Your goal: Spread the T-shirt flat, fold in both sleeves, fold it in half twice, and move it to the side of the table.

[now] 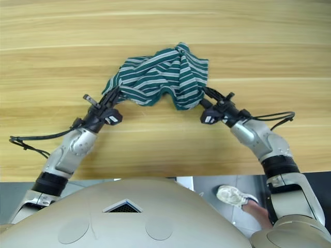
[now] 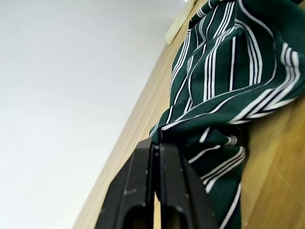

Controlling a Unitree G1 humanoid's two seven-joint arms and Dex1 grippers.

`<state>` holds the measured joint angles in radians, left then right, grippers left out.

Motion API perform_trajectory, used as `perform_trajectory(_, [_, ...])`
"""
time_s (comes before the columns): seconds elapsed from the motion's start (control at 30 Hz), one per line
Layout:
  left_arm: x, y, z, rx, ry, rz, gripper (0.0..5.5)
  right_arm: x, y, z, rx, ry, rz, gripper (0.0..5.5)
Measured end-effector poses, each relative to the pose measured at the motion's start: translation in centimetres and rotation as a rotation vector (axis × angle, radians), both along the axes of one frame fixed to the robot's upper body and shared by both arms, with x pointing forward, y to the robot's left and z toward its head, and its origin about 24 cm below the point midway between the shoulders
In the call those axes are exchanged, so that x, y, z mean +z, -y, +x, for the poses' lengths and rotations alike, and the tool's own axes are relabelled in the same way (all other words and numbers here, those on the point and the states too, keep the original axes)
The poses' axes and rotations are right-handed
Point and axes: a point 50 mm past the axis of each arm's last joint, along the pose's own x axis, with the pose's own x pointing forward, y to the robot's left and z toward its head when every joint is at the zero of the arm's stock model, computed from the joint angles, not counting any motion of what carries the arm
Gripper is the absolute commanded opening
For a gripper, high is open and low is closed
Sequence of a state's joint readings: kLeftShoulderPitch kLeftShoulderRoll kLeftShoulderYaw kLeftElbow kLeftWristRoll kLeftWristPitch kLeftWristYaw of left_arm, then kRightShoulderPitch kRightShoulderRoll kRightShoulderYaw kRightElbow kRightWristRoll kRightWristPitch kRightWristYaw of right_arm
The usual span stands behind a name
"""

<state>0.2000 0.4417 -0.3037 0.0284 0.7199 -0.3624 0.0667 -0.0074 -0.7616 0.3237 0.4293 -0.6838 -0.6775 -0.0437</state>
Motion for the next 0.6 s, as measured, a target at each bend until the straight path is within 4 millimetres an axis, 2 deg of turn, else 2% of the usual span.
perform_trajectory(0.33, [0.21,-0.02,-0.47,0.008,-0.042,-0.07,0.0,0.69,-0.07,0.71,0.017,0.021,0.004,0.27])
perform_trajectory(0.47, [0.28,0.31,-0.6,-0.009,-0.054,-0.08,0.0,0.92,-0.23,0.94,0.041,0.026,-0.002,0.01])
perform_trajectory(0.6, [0.38,0.38,-0.73,-0.012,-0.058,-0.096,0.0,1.0,-0.23,0.99,0.047,0.026,-0.004,0.01])
